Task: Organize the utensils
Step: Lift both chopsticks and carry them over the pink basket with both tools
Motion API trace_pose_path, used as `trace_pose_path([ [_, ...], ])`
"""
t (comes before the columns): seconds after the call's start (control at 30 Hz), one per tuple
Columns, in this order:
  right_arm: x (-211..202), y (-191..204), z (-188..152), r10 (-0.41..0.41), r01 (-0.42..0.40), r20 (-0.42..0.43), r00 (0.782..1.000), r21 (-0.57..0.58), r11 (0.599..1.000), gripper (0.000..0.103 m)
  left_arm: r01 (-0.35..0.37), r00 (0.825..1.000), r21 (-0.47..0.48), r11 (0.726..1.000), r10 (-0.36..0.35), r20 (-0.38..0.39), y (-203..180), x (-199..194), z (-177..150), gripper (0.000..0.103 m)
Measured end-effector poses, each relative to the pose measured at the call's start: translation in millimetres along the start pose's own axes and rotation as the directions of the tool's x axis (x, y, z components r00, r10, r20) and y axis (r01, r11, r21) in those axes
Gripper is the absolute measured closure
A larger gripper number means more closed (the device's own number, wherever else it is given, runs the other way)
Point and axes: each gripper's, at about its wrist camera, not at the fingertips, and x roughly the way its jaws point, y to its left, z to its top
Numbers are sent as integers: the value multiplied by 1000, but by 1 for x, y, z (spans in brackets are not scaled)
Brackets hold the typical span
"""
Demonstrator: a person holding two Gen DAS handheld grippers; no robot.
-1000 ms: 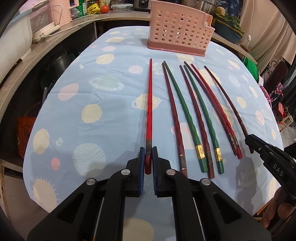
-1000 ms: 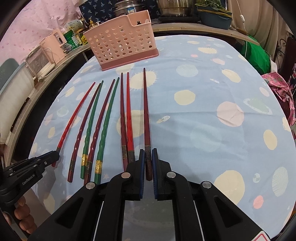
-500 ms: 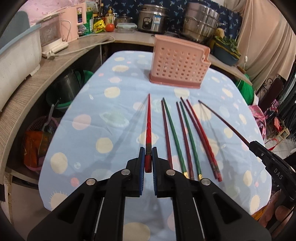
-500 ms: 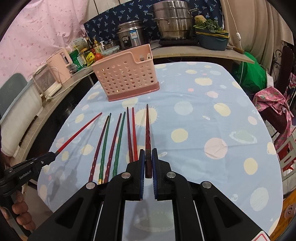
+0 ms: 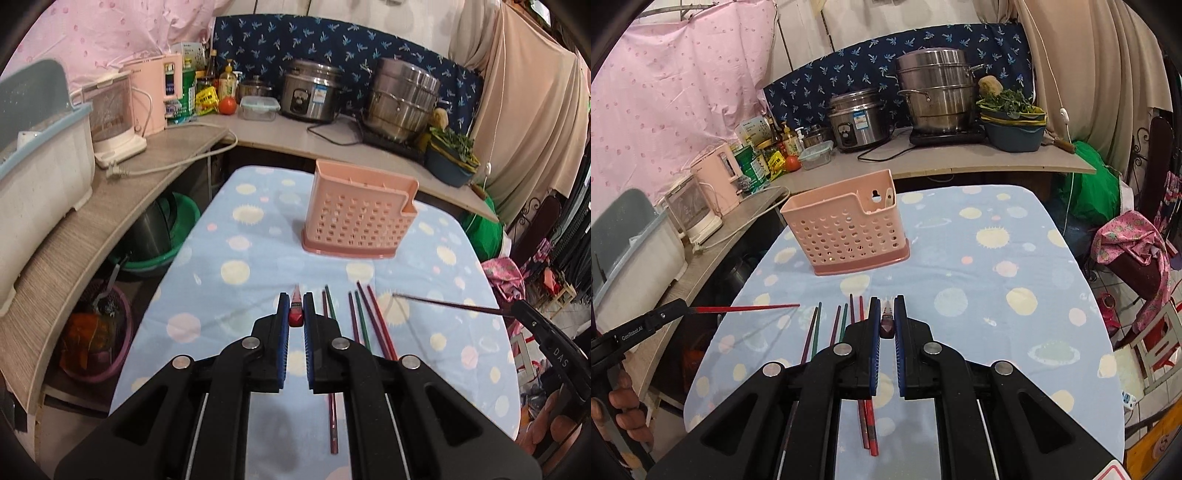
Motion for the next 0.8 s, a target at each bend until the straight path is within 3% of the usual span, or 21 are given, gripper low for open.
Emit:
trace_pose_path([
  [0.53, 7, -10, 79, 67, -73, 112, 991, 52, 996, 96, 35, 987, 5, 999, -35, 157, -14, -8, 103, 96],
  [0.8, 10, -9, 136, 123, -144, 215, 969, 86, 986, 96, 63, 958, 10, 998, -63, 279, -34, -22, 166, 96],
])
